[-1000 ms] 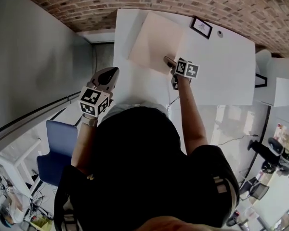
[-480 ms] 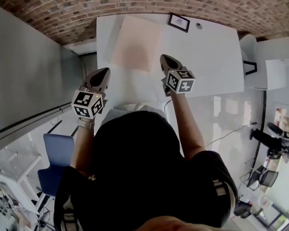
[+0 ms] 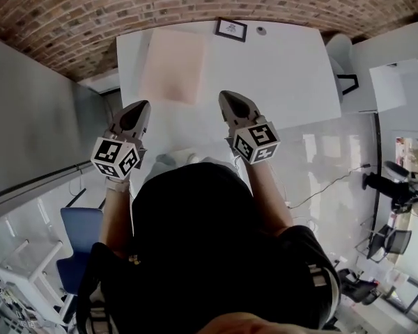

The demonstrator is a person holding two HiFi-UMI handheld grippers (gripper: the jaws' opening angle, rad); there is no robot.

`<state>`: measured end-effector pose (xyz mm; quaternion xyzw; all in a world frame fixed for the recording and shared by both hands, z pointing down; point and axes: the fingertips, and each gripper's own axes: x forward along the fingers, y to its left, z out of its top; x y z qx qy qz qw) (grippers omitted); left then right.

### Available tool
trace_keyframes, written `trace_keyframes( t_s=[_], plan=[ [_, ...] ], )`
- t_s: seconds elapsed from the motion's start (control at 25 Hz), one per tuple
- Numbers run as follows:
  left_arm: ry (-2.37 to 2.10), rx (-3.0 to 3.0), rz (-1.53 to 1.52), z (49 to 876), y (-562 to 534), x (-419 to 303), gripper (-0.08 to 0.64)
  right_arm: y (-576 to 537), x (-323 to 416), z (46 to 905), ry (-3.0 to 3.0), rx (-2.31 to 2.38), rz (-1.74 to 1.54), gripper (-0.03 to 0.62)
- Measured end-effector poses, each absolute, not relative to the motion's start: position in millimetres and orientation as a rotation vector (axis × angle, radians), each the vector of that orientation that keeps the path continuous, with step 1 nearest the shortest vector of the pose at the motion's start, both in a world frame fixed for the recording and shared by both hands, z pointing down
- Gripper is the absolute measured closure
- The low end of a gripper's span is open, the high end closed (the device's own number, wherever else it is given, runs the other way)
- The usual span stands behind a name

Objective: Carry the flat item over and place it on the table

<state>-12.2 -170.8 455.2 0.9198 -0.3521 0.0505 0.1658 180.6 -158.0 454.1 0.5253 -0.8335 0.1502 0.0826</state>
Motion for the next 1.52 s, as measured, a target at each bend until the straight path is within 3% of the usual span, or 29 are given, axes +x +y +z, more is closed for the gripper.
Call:
trace_keyframes(
  t_s=[0.64, 1.52],
  plan=[
    [-0.888, 2.793, 0.013, 397.8, -143.5, 46.5, 0.557, -102.2, 199.3, 422.2, -2.539, 1.589, 0.291, 0.581],
    [-0.842, 2.872, 0.052, 395.5, -156.6, 41.8, 0.557, -124.3, 189.3, 427.3, -2.500, 1.602, 0.309, 0.581]
  ],
)
